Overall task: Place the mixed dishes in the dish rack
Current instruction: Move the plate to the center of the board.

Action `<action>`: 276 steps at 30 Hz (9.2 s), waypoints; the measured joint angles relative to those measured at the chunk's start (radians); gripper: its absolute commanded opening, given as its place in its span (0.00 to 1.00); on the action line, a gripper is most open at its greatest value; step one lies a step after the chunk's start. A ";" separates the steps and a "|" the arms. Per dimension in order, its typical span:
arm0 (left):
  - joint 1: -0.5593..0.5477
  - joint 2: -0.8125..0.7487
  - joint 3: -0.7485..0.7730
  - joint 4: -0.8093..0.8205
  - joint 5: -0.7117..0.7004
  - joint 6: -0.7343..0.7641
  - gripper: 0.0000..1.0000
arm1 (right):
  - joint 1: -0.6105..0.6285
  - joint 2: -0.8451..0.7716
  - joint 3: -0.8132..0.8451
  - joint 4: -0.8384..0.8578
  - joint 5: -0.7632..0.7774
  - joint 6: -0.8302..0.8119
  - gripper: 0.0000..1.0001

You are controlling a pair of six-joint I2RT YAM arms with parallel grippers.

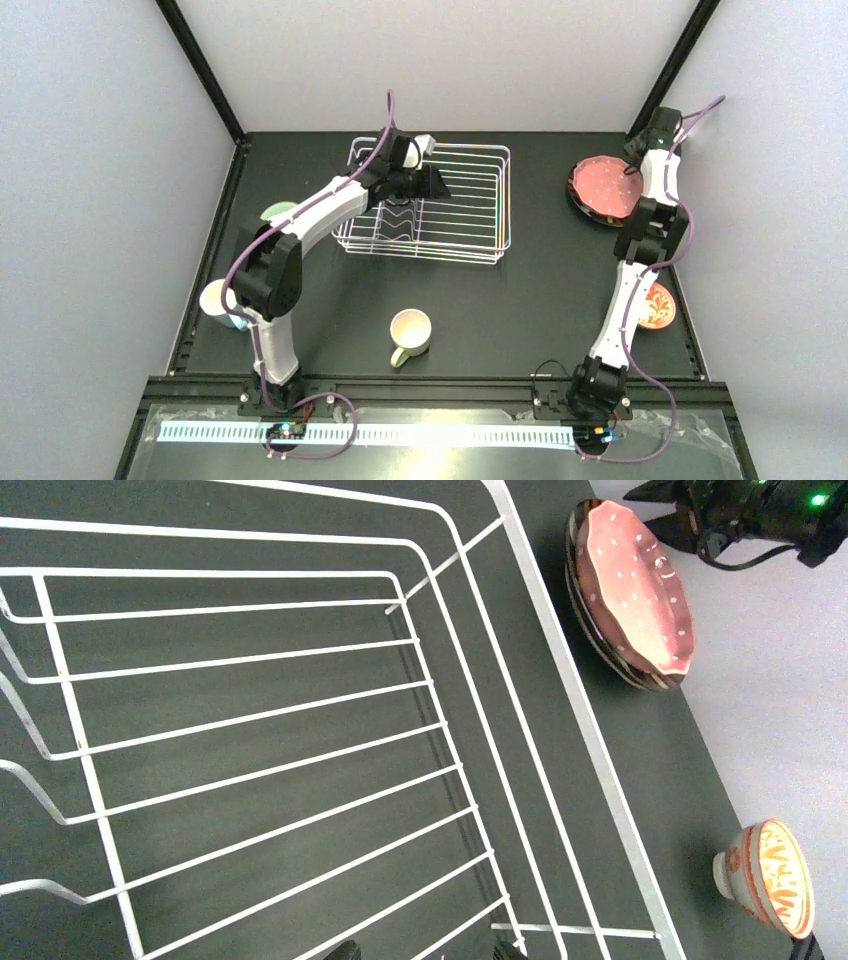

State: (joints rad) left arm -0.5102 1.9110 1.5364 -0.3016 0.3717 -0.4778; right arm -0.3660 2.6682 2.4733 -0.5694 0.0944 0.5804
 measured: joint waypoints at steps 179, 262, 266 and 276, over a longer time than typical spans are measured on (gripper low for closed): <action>-0.298 -0.038 0.216 -0.093 0.052 -0.056 0.91 | 0.245 -0.795 -1.204 0.093 -0.071 -0.067 0.98; -0.415 -0.217 -0.249 -0.019 -0.017 -0.110 0.92 | 0.179 -0.742 -1.206 0.213 0.024 -0.084 0.98; -0.415 -0.217 -0.249 -0.019 -0.026 -0.110 0.92 | 0.181 -0.742 -1.218 0.233 0.026 -0.084 0.98; -0.415 -0.209 -0.249 -0.008 -0.040 -0.111 0.92 | 0.205 -0.772 -1.270 0.256 0.032 -0.085 0.98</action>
State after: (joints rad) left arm -0.9253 1.7016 1.2869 -0.3099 0.3313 -0.5888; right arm -0.1608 1.8957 1.2030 -0.3130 0.1261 0.4953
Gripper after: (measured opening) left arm 0.917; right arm 0.979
